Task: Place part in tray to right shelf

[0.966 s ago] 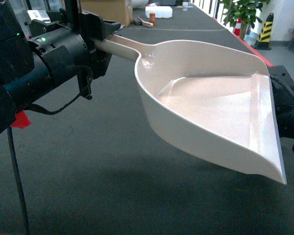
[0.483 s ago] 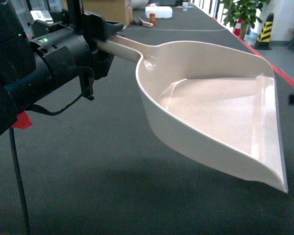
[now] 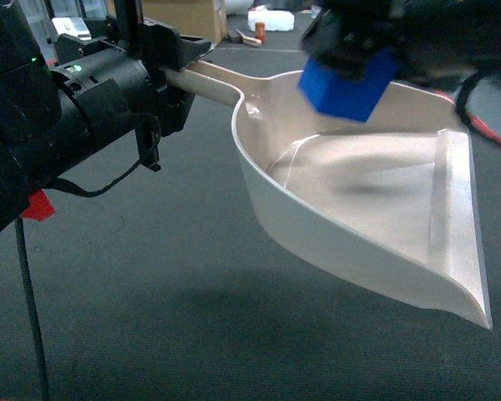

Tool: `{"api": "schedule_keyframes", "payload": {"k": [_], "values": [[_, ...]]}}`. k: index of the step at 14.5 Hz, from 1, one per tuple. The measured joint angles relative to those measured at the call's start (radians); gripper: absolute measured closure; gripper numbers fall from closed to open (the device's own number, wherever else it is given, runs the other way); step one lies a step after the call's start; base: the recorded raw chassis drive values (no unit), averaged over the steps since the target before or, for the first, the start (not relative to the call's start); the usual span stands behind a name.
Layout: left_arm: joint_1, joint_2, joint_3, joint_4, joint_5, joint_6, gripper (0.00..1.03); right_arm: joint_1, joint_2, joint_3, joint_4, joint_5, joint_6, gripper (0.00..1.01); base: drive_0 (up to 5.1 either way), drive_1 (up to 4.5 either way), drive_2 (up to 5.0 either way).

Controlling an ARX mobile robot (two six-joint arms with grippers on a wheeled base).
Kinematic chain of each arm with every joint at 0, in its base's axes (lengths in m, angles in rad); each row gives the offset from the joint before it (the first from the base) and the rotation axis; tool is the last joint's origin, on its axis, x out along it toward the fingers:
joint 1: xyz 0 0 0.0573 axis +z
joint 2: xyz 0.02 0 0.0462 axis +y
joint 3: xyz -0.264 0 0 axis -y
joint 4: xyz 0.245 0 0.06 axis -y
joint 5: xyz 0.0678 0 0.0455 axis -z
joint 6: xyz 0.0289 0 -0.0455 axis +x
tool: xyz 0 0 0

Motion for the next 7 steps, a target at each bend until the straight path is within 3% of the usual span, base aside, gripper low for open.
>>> {"api": "schedule_keyframes", "payload": {"k": [1, 3, 6, 7], "values": [[0.0, 0.0, 0.0, 0.0, 0.0, 0.0, 0.91, 0.029, 0.026, 0.007, -0.023, -0.019, 0.046, 0.53, 0.0, 0.0, 0.0], [0.001, 0.0, 0.0, -0.002, 0.0, 0.004, 0.91, 0.029, 0.03, 0.021, -0.028, -0.008, 0.075, 0.31, 0.0, 0.0, 0.0], [0.0, 0.0, 0.0, 0.0, 0.0, 0.002, 0.91, 0.01, -0.021, 0.017, -0.044, 0.018, 0.079, 0.02, 0.0, 0.0, 0.0], [-0.001, 0.0, 0.0, -0.001, 0.001, 0.001, 0.91, 0.005, -0.059, 0.005, -0.041, 0.028, 0.077, 0.02, 0.0, 0.0, 0.0]]}}
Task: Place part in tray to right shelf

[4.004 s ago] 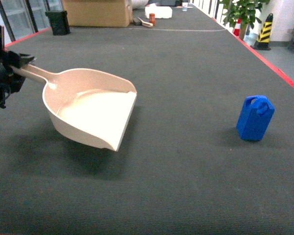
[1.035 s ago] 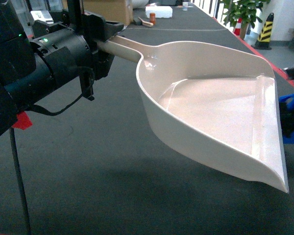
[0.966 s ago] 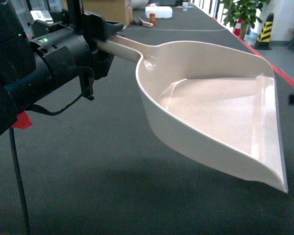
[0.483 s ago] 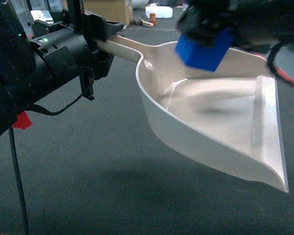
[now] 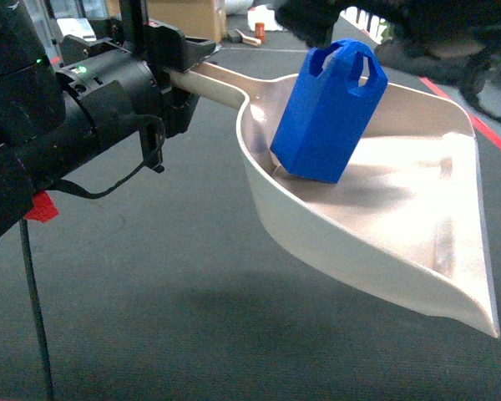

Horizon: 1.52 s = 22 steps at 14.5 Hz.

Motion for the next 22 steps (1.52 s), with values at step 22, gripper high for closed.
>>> {"api": "schedule_keyframes", "payload": {"k": [22], "values": [[0.005, 0.0, -0.001, 0.0, -0.003, 0.0, 0.91, -0.202, -0.621, -0.591, 0.153, 0.515, -0.449, 0.03, 0.9, -0.47, -0.5]]}}
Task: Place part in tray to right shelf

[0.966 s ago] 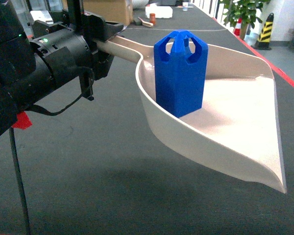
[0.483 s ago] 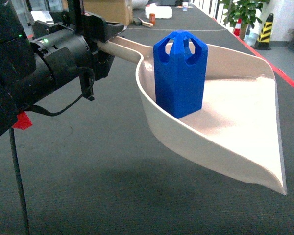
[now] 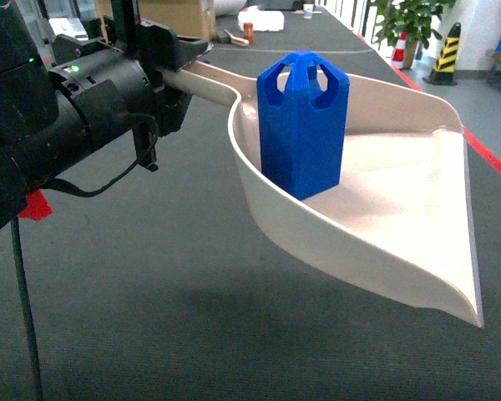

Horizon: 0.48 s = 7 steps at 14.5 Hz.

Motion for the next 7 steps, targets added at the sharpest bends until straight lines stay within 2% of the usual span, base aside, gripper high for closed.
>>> {"api": "schedule_keyframes", "payload": {"k": [7], "values": [[-0.004, 0.0, 0.0, 0.002, 0.002, 0.0, 0.91, 0.0, -0.002, 0.0, 0.001, 0.0, 0.0, 0.03, 5.0, -2.45, -2.4]]}}
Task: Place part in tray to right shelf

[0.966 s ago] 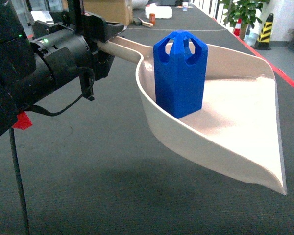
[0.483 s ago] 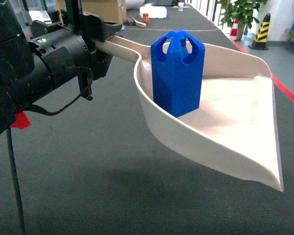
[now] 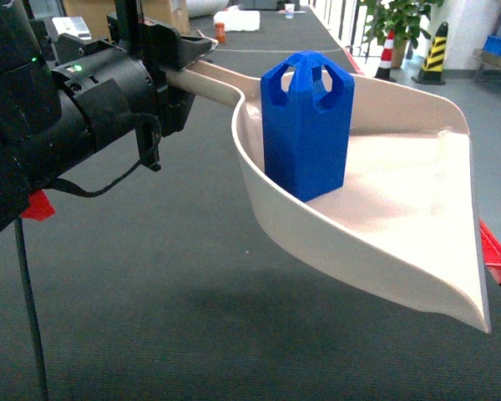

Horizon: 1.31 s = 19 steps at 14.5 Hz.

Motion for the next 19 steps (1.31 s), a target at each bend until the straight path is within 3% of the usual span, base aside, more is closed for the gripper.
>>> {"api": "schedule_keyframes", "payload": {"k": [19], "values": [[0.001, 0.0, -0.002, -0.002, 0.0, 0.0, 0.91, 0.0, 0.0, 0.0, -0.001, 0.003, 0.0, 0.03, 5.0, -2.44, -2.4]]}}
